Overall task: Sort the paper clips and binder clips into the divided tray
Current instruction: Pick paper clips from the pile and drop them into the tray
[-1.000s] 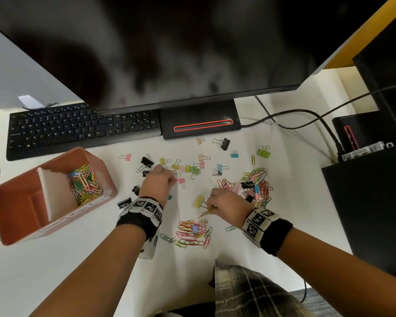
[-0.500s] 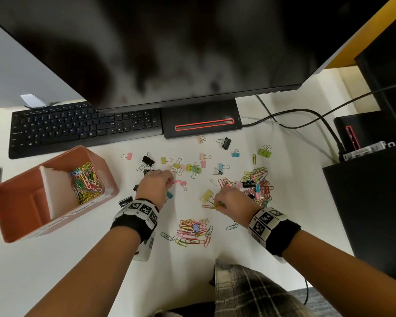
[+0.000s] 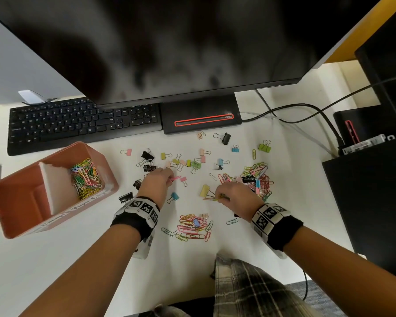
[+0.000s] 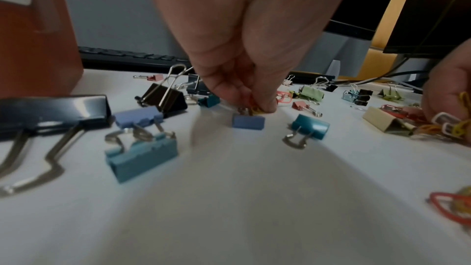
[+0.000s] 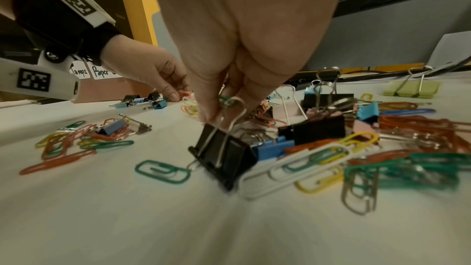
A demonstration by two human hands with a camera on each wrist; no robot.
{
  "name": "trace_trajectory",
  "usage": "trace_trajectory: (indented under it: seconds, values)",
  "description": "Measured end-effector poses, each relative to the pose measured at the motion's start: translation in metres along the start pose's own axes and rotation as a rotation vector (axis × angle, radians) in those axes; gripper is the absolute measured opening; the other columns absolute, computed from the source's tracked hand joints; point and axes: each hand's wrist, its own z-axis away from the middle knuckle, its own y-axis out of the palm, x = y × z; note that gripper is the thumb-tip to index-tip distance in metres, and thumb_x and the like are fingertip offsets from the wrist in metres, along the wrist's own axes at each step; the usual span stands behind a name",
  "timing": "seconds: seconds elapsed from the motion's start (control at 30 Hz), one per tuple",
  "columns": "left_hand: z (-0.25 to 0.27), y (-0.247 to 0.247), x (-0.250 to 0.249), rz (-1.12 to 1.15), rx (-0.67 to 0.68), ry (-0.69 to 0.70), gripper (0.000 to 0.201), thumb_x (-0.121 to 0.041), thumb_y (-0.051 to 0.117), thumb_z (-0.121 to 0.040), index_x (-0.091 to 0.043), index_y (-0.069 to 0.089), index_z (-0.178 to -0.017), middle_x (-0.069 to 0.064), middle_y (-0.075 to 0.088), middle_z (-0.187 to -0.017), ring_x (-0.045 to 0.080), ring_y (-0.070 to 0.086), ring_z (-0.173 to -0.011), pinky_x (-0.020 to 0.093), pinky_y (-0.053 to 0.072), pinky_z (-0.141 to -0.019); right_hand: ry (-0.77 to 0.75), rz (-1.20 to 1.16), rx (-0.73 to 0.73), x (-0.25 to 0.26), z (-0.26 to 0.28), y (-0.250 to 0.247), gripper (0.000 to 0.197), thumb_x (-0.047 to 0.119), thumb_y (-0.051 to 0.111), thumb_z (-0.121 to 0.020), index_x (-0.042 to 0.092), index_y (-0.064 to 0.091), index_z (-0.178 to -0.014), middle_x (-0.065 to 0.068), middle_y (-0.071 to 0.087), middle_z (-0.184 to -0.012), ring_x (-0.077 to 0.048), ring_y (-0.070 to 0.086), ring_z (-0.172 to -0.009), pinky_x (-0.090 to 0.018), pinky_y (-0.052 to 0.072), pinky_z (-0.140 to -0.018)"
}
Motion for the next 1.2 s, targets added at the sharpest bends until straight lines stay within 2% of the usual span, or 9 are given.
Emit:
trace_trajectory:
  seconds: [0.2, 0.33, 0.47, 0.57, 0.67, 0.8, 0.93, 1.07, 1.2]
  values:
    - [0.006, -0.003, 0.001, -0.095, 0.048, 0.12, 0.01, -0.01, 0.048, -0.091, -0.011, 0.058, -0.094, 0.003, 0.056, -0.08, 0.024, 0.054, -0.08, 0.034, 0.045, -0.073, -0.007, -0.033, -0.015, 0.003, 0.002, -0.002, 0.008, 0.014, 0.056, -0.089, 0.01, 0.063, -0.086, -0.004, 0.064, -0.087, -0.019, 0.058, -0.078, -0.03, 0.049, -0.073]
    - [0.028, -0.014, 0.001, 0.134, 0.072, 0.238, 0.008, -0.018, 0.055, -0.09, -0.016, 0.063, -0.091, 0.0, 0.063, -0.082, 0.014, 0.056, -0.075, 0.023, 0.043, -0.069, -0.002, -0.02, -0.033, 0.002, 0.004, -0.005, 0.008, 0.015, 0.058, -0.088, 0.012, 0.065, -0.086, -0.003, 0.065, -0.087, -0.017, 0.059, -0.077, -0.027, 0.048, -0.071]
    - [0.055, 0.002, -0.001, 0.106, 0.203, 0.287, 0.025, -0.026, 0.059, -0.088, -0.019, 0.061, -0.112, -0.007, 0.06, -0.085, 0.008, 0.053, -0.079, 0.013, 0.039, -0.073, 0.008, 0.003, -0.016, 0.006, 0.005, -0.005, 0.008, 0.014, 0.058, -0.088, 0.012, 0.065, -0.084, -0.003, 0.066, -0.086, -0.016, 0.058, -0.076, -0.025, 0.047, -0.071]
    - [0.067, 0.024, 0.001, 0.058, 0.257, 0.223, 0.035, -0.023, 0.054, -0.091, -0.021, 0.053, -0.126, -0.005, 0.061, -0.099, 0.01, 0.054, -0.092, 0.018, 0.039, -0.086, 0.029, -0.015, -0.007, 0.011, 0.007, -0.004, 0.009, 0.013, 0.058, -0.088, 0.01, 0.065, -0.083, -0.003, 0.067, -0.084, -0.016, 0.059, -0.075, -0.026, 0.049, -0.071]
    - [0.068, 0.036, 0.0, 0.032, 0.202, 0.197, 0.029, -0.02, 0.051, -0.092, -0.017, 0.057, -0.12, 0.004, 0.062, -0.111, 0.02, 0.054, -0.105, 0.029, 0.041, -0.094, 0.042, -0.022, -0.009, 0.015, 0.009, -0.001, 0.009, 0.014, 0.058, -0.088, 0.011, 0.064, -0.081, -0.002, 0.066, -0.083, -0.013, 0.056, -0.073, -0.02, 0.044, -0.068]
    - [0.062, 0.045, -0.001, -0.075, 0.152, 0.219, 0.017, -0.013, 0.049, -0.091, -0.01, 0.06, -0.104, 0.009, 0.056, -0.105, 0.026, 0.053, -0.099, 0.029, 0.041, -0.081, 0.064, -0.051, -0.039, 0.019, 0.011, 0.0, 0.009, 0.015, 0.06, -0.086, 0.011, 0.064, -0.079, -0.001, 0.066, -0.081, -0.011, 0.055, -0.071, -0.016, 0.039, -0.066]
    - [0.056, 0.046, 0.004, -0.045, 0.14, 0.221, 0.015, -0.011, 0.048, -0.092, -0.005, 0.06, -0.097, 0.009, 0.051, -0.109, 0.025, 0.053, -0.094, 0.032, 0.046, -0.081, 0.073, -0.052, -0.094, 0.026, 0.012, -0.006, 0.007, 0.013, 0.061, -0.086, 0.009, 0.066, -0.083, -0.004, 0.068, -0.084, -0.016, 0.06, -0.076, -0.024, 0.049, -0.071]
    - [0.056, 0.031, 0.006, 0.076, 0.075, 0.178, 0.013, -0.017, 0.053, -0.09, -0.007, 0.061, -0.088, 0.002, 0.054, -0.085, 0.019, 0.052, -0.081, 0.023, 0.033, -0.068, 0.043, -0.038, -0.143, 0.041, 0.01, -0.019, 0.007, 0.012, 0.06, -0.086, 0.009, 0.067, -0.087, -0.004, 0.068, -0.088, -0.017, 0.061, -0.08, -0.027, 0.051, -0.075]
    - [0.069, -0.012, 0.016, 0.249, -0.092, 0.173, 0.013, -0.023, 0.062, -0.085, -0.011, 0.064, -0.082, -0.001, 0.059, -0.077, 0.01, 0.051, -0.07, 0.015, 0.037, -0.065, -0.047, -0.022, -0.218, 0.068, -0.004, -0.033, 0.007, 0.013, 0.062, -0.085, 0.01, 0.068, -0.087, -0.004, 0.069, -0.086, -0.015, 0.06, -0.076, -0.028, 0.052, -0.075]
